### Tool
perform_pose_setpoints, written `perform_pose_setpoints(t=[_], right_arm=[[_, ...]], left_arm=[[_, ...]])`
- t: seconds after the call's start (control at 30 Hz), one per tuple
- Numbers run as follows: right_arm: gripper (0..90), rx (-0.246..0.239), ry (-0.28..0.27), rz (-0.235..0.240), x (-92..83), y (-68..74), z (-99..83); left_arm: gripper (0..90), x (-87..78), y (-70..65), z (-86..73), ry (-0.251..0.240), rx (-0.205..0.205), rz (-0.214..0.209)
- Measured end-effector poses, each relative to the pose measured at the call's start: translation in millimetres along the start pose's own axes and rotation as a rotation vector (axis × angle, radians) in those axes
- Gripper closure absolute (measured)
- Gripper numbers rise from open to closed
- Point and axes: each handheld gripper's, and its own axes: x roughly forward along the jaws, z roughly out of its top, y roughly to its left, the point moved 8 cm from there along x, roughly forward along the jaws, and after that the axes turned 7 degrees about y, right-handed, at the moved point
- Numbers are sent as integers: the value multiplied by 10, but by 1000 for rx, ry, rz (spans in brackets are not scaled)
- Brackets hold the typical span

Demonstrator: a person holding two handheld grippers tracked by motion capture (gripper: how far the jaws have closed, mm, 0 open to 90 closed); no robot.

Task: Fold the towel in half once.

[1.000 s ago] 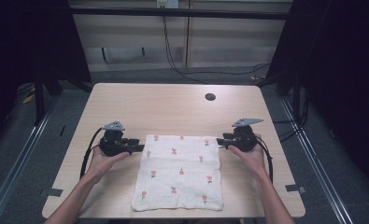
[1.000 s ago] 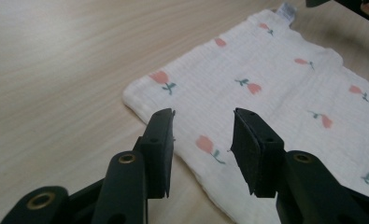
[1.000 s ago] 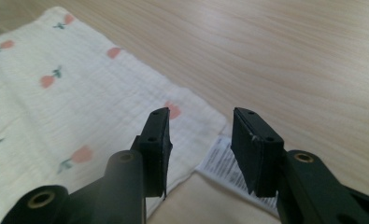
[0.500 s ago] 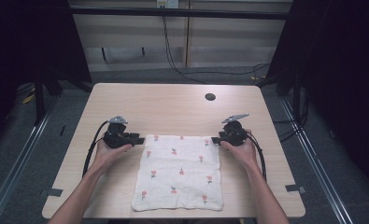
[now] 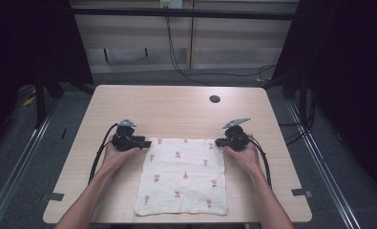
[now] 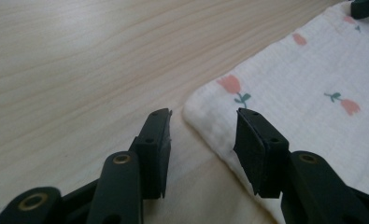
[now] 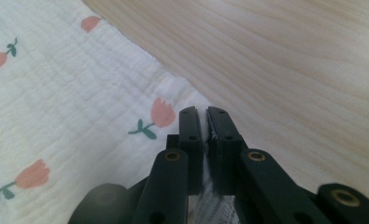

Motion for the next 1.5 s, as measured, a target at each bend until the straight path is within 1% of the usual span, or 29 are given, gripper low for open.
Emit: perform_pose_setpoints(t=[0.07,0.13,0.17,0.2,0.27,0.33,0.37,0.4,0.43,0.47,0.5,0.53,0.57,0.6,0.63,0.67,0.73,0.8,0.87,0.93,1.03,1.1,1.17,1.2,1.23,1.27,1.37,1.47,1.5], right_arm=[[856,16,-5,8,0,-5,-2],[856,15,-13,15,3,-13,1],[856,22,-9,10,-1,-18,-2],[856,25,-9,12,-2,-19,-2],[856,25,-19,20,-11,-21,2],[856,34,-30,27,-28,-10,7],[856,30,-44,29,-39,-1,14],[856,36,-49,30,-48,9,13],[856,30,-58,41,-54,26,12],[855,24,-55,40,-62,43,-1],[856,21,-58,41,-71,56,-16],[856,24,-59,42,-82,58,-28],[855,28,-67,49,-89,60,-37],[856,30,-65,50,-99,64,-50],[856,24,-71,52,-112,67,-51],[856,22,-82,47,-130,67,-46],[856,24,-103,59,-181,90,-35],[856,19,-132,74,-235,116,-18],[856,13,-149,73,-281,128,6],[856,23,-170,82,-321,137,36],[856,22,-200,88,-381,154,86],[856,7,-213,76,-443,172,106],[856,5,-235,78,-524,182,128],[856,17,-256,89,-576,185,149],[856,20,-268,92,-604,182,162],[857,20,-279,90,-635,174,178],[857,23,-292,88,-684,168,214],[858,29,-304,97,-710,163,248],[858,33,-302,100,-710,156,262]], left_arm=[[558,26,-10,26,6,4,-1],[574,66,-27,63,5,10,-5],[578,88,-48,76,-1,7,-14],[592,113,-72,87,-8,8,-26],[634,137,-96,100,-12,33,-20],[662,157,-124,104,-9,35,-38],[690,164,-150,102,-10,32,-52],[714,173,-189,97,-2,50,-66],[755,179,-216,94,13,70,-55],[799,178,-222,98,29,69,-41],[836,175,-215,100,32,64,-43],[847,173,-204,100,27,52,-49],[854,177,-199,98,18,44,-56],[856,170,-189,91,21,47,-61],[859,158,-189,100,9,32,-67],[860,131,-198,120,-4,29,-80],[861,58,-227,173,-34,29,-86],[862,-12,-255,204,-53,40,-90],[862,-64,-280,202,-60,49,-89],[862,-108,-290,198,-70,52,-94],[862,-201,-324,225,-107,45,-110],[861,-286,-353,261,-149,43,-128],[861,-344,-381,274,-152,56,-121],[861,-359,-395,276,-152,60,-127],[862,-378,-399,284,-156,66,-121],[862,-397,-402,298,-163,64,-122],[862,-427,-420,337,-175,66,-128],[861,-401,-459,338,-162,78,-126],[862,-385,-458,339,-152,80,-112]])
